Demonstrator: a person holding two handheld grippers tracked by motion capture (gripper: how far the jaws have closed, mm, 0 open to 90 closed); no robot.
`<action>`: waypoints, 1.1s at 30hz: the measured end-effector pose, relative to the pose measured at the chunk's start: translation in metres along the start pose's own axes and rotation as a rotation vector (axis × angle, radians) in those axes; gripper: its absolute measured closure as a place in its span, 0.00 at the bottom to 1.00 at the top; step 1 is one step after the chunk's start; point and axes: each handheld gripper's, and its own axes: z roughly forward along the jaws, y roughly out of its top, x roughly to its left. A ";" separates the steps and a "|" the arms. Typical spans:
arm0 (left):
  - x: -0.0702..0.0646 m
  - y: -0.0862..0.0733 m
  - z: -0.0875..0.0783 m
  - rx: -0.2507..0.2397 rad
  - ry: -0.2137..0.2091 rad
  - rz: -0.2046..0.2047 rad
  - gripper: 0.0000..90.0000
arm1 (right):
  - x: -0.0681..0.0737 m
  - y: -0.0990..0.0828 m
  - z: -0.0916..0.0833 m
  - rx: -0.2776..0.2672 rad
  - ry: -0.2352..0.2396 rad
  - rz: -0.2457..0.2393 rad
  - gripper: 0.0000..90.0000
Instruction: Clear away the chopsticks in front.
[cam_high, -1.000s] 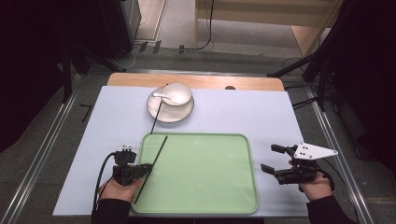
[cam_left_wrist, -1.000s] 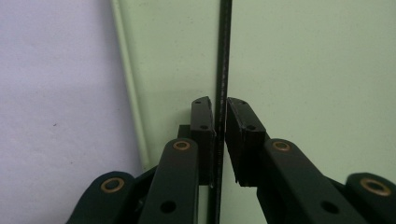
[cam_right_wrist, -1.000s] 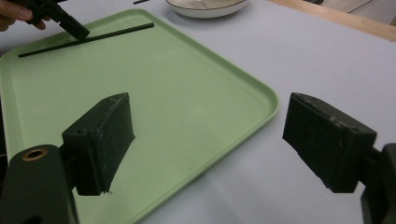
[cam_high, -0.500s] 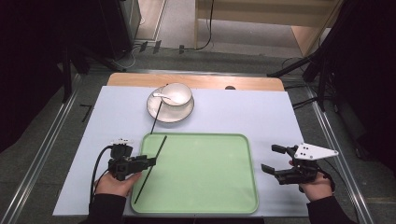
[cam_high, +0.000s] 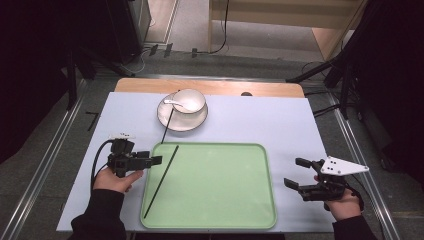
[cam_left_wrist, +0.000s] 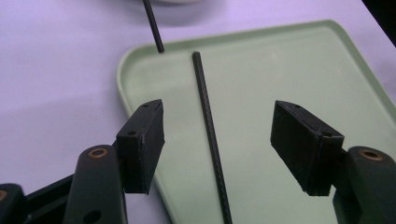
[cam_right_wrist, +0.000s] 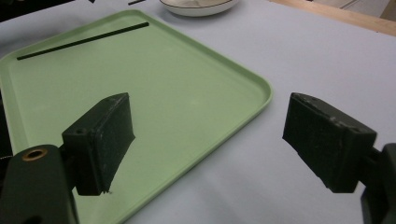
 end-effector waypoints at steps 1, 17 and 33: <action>0.000 0.000 0.000 0.000 0.000 0.000 0.39 | 0.000 0.000 0.000 0.000 0.000 0.000 0.18; 0.012 0.076 0.019 0.016 0.026 0.064 0.37 | 0.000 -0.001 0.000 0.001 -0.001 0.005 0.18; 0.033 0.118 0.069 0.060 0.112 0.077 0.40 | -0.001 -0.002 -0.001 0.001 -0.003 0.002 0.18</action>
